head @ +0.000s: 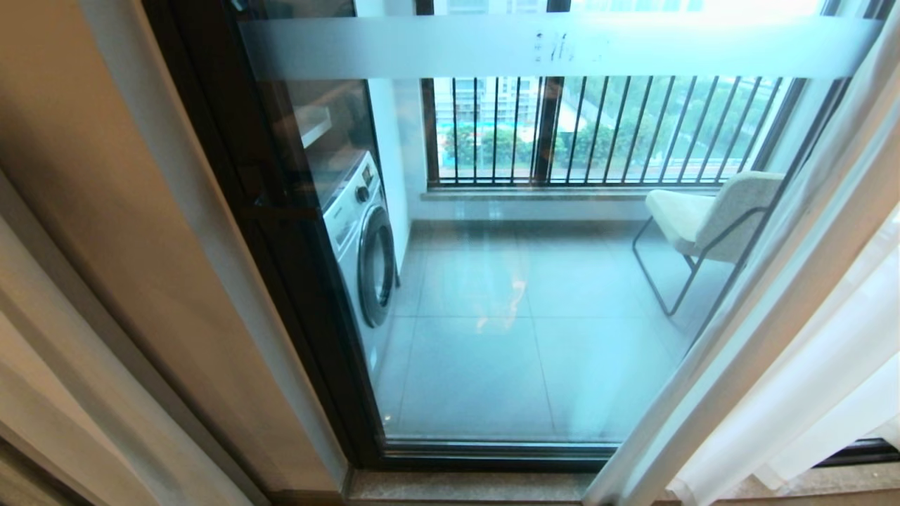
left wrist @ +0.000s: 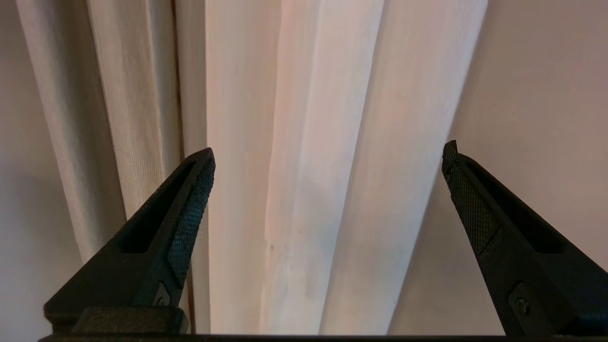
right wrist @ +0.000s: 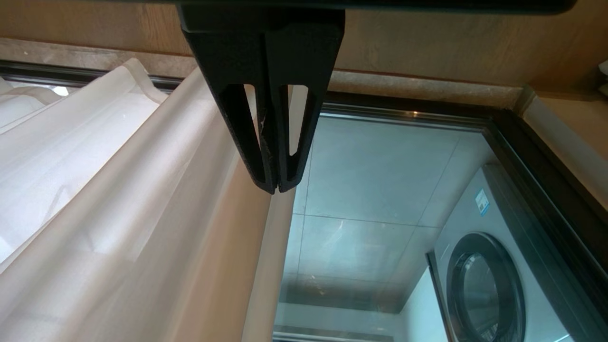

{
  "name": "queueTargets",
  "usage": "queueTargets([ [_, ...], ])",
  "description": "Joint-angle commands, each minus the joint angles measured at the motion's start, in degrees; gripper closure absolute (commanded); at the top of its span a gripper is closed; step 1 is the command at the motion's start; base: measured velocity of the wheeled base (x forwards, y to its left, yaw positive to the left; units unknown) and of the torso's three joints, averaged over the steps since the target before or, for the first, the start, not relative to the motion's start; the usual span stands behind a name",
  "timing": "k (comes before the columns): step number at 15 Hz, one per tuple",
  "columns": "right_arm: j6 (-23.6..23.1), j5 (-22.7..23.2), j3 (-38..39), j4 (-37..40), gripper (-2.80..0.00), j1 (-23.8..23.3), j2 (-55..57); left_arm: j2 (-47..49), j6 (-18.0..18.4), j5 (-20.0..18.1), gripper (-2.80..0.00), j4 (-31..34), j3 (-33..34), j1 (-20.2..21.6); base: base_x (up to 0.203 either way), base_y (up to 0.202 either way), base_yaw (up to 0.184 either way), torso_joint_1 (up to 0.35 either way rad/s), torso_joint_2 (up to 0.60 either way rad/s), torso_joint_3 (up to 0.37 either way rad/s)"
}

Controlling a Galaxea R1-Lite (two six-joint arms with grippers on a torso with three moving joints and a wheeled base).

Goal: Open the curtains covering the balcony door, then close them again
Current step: Close the inner curtains on both sides

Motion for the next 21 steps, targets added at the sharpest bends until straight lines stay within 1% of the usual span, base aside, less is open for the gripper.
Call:
queueTargets([
  [1,-0.06,0.02,0.01,0.02,0.0,0.0,0.07,3.65,-0.07,0.09,-2.8,-0.33,-2.09,1.11,0.0,0.0,0.0,0.0,0.0,0.0],
  [5,-0.06,0.08,0.04,0.01,0.0,0.0,0.07,9.02,-0.18,0.0,-2.8,-0.41,-6.21,1.61,0.0,0.0,0.0,0.0,0.0,0.0],
  [9,-0.06,0.1,0.04,-0.07,0.0,0.0,0.07,13.05,-0.3,-0.2,-2.8,-1.78,-8.25,3.1,0.0,0.0,0.0,0.0,0.0,0.0],
  [11,-0.06,0.1,0.04,-0.07,0.0,0.0,0.07,14.63,-1.41,-0.2,-2.8,-1.83,-9.82,3.47,0.0,0.0,0.0,0.0,0.0,0.0],
  [13,-0.06,0.1,-0.05,-0.07,0.0,0.0,0.07,16.1,-1.64,-0.2,-2.8,-1.87,-11.43,3.68,0.0,0.0,0.0,0.0,0.0,0.0],
  [18,-0.06,0.1,0.04,-0.07,0.0,0.0,0.07,17.89,-1.73,-0.28,-2.8,-1.91,-12.26,4.04,0.0,0.0,0.0,0.0,0.0,0.0],
  [21,-0.06,0.1,0.04,-0.07,0.0,0.0,0.07,19.38,-1.73,-0.27,-2.8,-1.91,-14.4,4.7,0.0,0.0,0.0,0.0,0.0,0.0],
])
